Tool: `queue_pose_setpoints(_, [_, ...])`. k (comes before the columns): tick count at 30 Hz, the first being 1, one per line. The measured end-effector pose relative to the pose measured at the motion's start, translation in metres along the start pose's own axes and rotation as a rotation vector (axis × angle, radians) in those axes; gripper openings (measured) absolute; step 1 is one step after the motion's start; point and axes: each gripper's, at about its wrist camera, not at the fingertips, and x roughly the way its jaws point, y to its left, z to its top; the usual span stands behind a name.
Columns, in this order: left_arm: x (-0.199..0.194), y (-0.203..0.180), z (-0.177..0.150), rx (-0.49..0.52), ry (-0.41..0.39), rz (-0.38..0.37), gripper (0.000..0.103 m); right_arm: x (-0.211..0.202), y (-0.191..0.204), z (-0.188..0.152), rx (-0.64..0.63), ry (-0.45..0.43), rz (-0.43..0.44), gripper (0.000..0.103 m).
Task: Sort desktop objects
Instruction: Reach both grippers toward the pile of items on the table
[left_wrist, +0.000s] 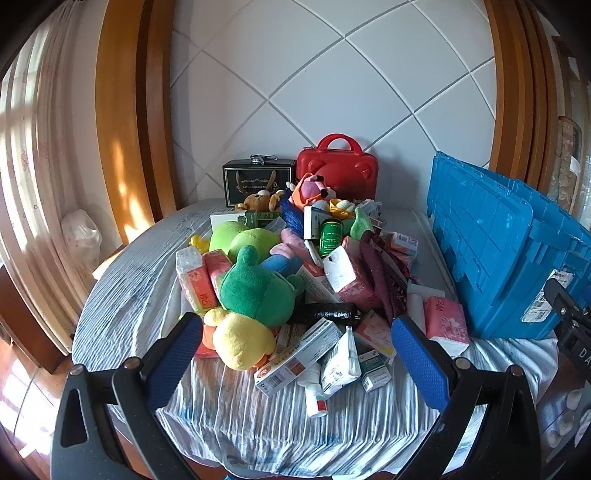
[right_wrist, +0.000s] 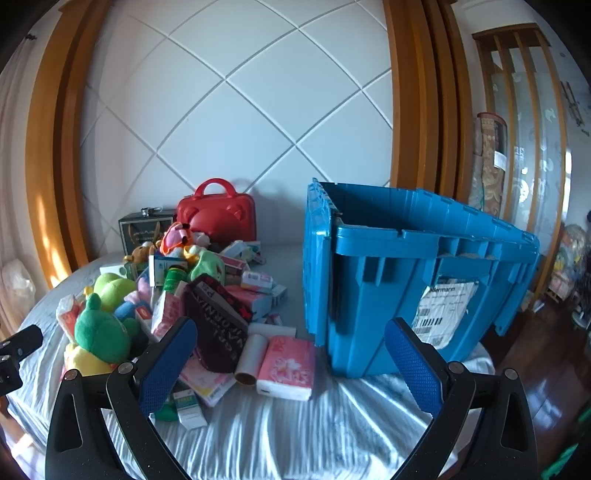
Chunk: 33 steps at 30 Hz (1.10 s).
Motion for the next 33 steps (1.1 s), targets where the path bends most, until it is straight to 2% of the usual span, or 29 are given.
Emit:
queue_pose_setpoints(6, [0.01, 0.013, -0.009, -0.006, 0.031, 0.027, 0.103, 0.005, 0.007, -0.008, -0.032, -0.008, 0.022, 0.103])
queue_pose_setpoints(10, [0.022, 0.031, -0.018, -0.011, 0.082, 0.078, 0.103, 0.013, 0.014, -0.015, -0.022, -0.029, 0.084, 0.103])
queue_pose_setpoints(13, [0.036, 0.052, -0.025, -0.005, 0.121, 0.128, 0.103, 0.033, 0.025, -0.024, -0.009, 0.038, 0.11, 0.103])
queue_pose_setpoints(16, [0.057, 0.068, -0.032, -0.018, 0.168, 0.141, 0.103, 0.052, 0.041, -0.039, -0.026, 0.135, 0.134, 0.103])
queue_pose_setpoints(19, [0.083, 0.077, -0.042, -0.019, 0.223, 0.127, 0.103, 0.07, 0.056, -0.052, -0.081, 0.21, 0.137, 0.103])
queue_pose_setpoints(22, [0.102, 0.079, -0.051, -0.001, 0.262, 0.108, 0.103, 0.089, 0.064, -0.063, -0.077, 0.301, 0.149, 0.103])
queue_pose_setpoints(23, [0.11, 0.078, -0.054, 0.007, 0.275, 0.097, 0.102, 0.095, 0.066, -0.068, -0.069, 0.328, 0.16, 0.103])
queue_pose_setpoints(24, [0.116, 0.076, -0.056, 0.018, 0.287, 0.088, 0.096, 0.101, 0.068, -0.073, -0.064, 0.36, 0.166, 0.103])
queue_pose_setpoints(25, [0.124, 0.072, -0.059, 0.037, 0.304, 0.067, 0.092, 0.103, 0.07, -0.076, -0.062, 0.376, 0.169, 0.101])
queue_pose_setpoints(27, [0.138, 0.065, -0.064, 0.065, 0.338, 0.038, 0.083, 0.11, 0.074, -0.083, -0.053, 0.414, 0.177, 0.087])
queue_pose_setpoints(28, [0.145, 0.061, -0.067, 0.077, 0.349, 0.021, 0.082, 0.112, 0.076, -0.085, -0.043, 0.433, 0.19, 0.077])
queue_pose_setpoints(29, [0.15, 0.057, -0.069, 0.09, 0.357, 0.006, 0.081, 0.114, 0.079, -0.088, -0.033, 0.452, 0.206, 0.074])
queue_pose_setpoints(33, [0.167, 0.035, -0.072, 0.169, 0.359, -0.038, 0.081, 0.121, 0.098, -0.097, -0.018, 0.503, 0.274, 0.074])
